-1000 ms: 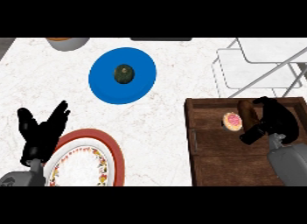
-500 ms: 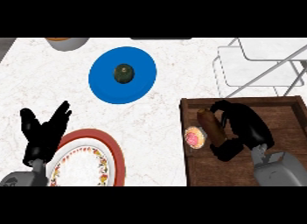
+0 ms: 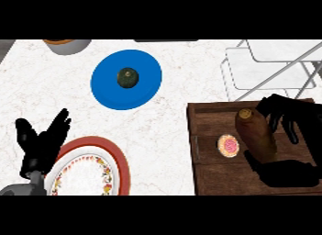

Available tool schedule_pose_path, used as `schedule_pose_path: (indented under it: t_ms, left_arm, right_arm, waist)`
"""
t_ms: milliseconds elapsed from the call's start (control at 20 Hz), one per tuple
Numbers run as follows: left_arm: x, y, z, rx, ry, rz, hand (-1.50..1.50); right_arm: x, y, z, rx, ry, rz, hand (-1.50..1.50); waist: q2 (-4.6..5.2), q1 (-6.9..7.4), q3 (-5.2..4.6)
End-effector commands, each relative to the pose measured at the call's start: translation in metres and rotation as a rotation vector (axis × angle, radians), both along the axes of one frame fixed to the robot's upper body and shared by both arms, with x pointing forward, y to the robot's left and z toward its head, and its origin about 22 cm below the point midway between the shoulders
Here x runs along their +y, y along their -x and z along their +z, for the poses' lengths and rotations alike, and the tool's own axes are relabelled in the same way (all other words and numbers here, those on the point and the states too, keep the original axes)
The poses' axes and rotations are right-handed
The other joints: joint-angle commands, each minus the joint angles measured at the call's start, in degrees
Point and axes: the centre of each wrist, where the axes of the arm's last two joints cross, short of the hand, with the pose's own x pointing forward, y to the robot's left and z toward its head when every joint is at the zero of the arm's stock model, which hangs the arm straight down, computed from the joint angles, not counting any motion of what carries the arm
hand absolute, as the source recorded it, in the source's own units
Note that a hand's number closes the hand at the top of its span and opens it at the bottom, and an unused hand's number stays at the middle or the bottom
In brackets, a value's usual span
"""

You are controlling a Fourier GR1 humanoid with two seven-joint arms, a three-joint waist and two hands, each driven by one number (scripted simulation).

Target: Pick the sweet potato from the tray and place it in the tiered shelf

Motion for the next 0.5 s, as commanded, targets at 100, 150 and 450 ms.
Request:
schedule_pose_path:
  t_ms: [100, 150, 450]
  left_arm:
    - [0.005, 0.004, -0.001, 0.044, 0.000, -0.021, 0.00]
    - [-0.019, 0.001, -0.008, 0.036, 0.006, -0.002, 0.00]
    - [-0.005, -0.005, 0.003, 0.041, 0.004, -0.040, 0.00]
  right_arm:
    - [-0.015, 0.031, 0.081, -0.123, -0.017, -0.105, 1.50]
    - [-0.041, 0.028, 0.090, -0.135, -0.033, -0.099, 1.50]
    - [-0.053, -0.003, 0.146, -0.136, -0.086, -0.199, 1.50]
  waist:
    - [0.39, 0.76, -0.34]
    - [0.45, 0.28, -0.27]
    - [0.64, 1.48, -0.31]
